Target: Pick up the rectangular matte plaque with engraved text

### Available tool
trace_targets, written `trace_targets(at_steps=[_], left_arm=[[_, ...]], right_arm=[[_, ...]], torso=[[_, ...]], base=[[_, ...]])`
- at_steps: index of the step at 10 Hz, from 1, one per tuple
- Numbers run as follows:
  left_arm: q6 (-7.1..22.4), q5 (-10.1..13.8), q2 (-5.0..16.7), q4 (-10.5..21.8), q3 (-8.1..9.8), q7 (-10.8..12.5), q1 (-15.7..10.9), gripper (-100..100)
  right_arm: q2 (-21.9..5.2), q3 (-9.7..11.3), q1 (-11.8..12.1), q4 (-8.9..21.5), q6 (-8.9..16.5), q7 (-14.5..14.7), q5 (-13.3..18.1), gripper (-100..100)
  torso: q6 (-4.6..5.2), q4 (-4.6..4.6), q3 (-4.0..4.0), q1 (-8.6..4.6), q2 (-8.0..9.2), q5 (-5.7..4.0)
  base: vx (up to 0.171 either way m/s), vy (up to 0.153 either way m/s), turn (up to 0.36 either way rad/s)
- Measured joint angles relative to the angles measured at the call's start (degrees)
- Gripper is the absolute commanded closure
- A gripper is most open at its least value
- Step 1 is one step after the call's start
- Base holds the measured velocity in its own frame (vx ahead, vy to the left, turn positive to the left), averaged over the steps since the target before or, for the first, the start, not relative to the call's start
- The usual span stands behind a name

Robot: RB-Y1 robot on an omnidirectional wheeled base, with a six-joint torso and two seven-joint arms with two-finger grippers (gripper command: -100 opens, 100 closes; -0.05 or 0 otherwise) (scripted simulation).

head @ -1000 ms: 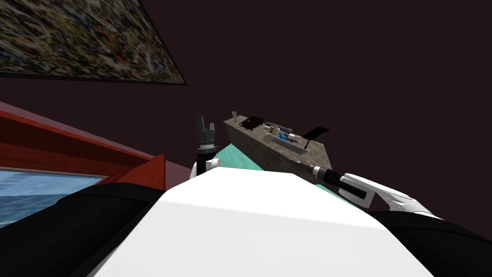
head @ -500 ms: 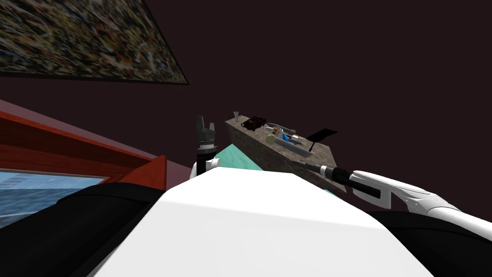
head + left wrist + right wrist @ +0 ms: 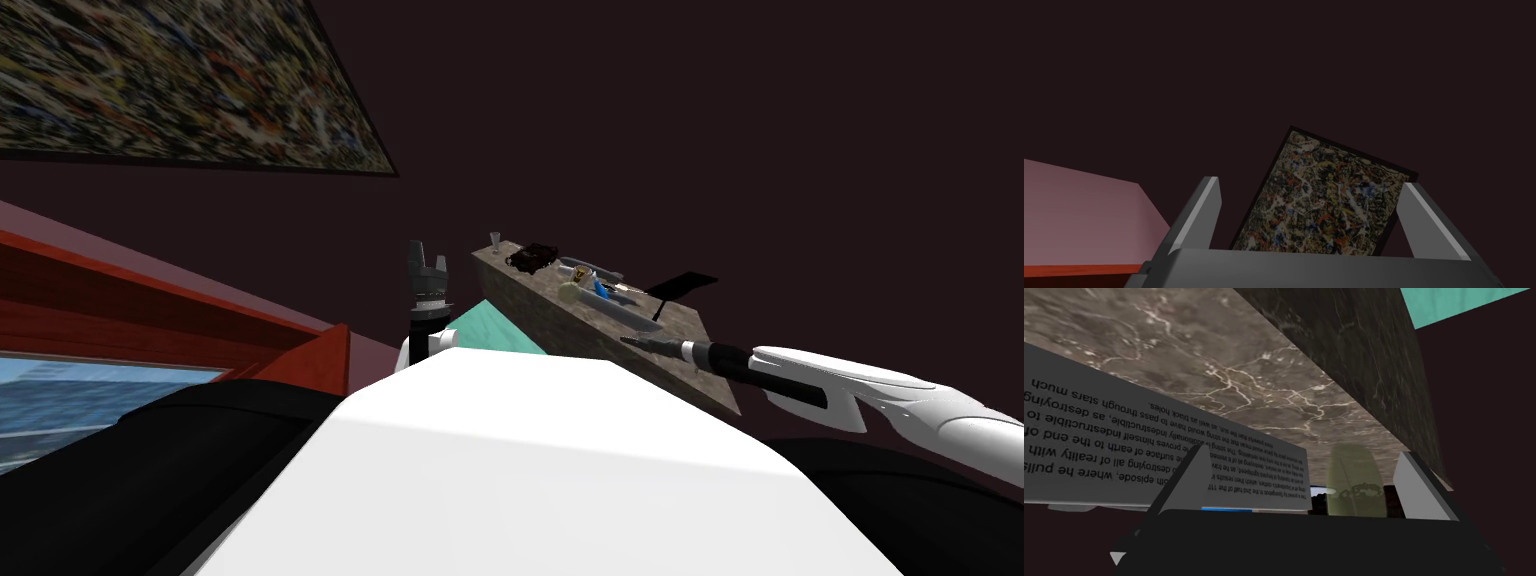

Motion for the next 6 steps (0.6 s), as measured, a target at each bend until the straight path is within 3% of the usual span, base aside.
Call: trace_targets(at_steps=[4,6], left_arm=[[0.0,0.0,0.0,0.0,0.0,0.0,0.0,0],[0.0,0.0,0.0,0.0,0.0,0.0,0.0,0]], right_arm=[[-6.5,2.3,-0.8,3.4,-1.2,0.7,2.0,-100],[-9.7,2.3,0.5,4.2,-1.5,1.7,2.2,-100]], torso=[[-0.01,-0.02,-0.05,0.0,-0.08,0.0],[0.0,-0.03,-0.06,-0.04,-0.1,-0.02]], base=[[0.062,0.028,0.055],[0.066,0.016,0.077]])
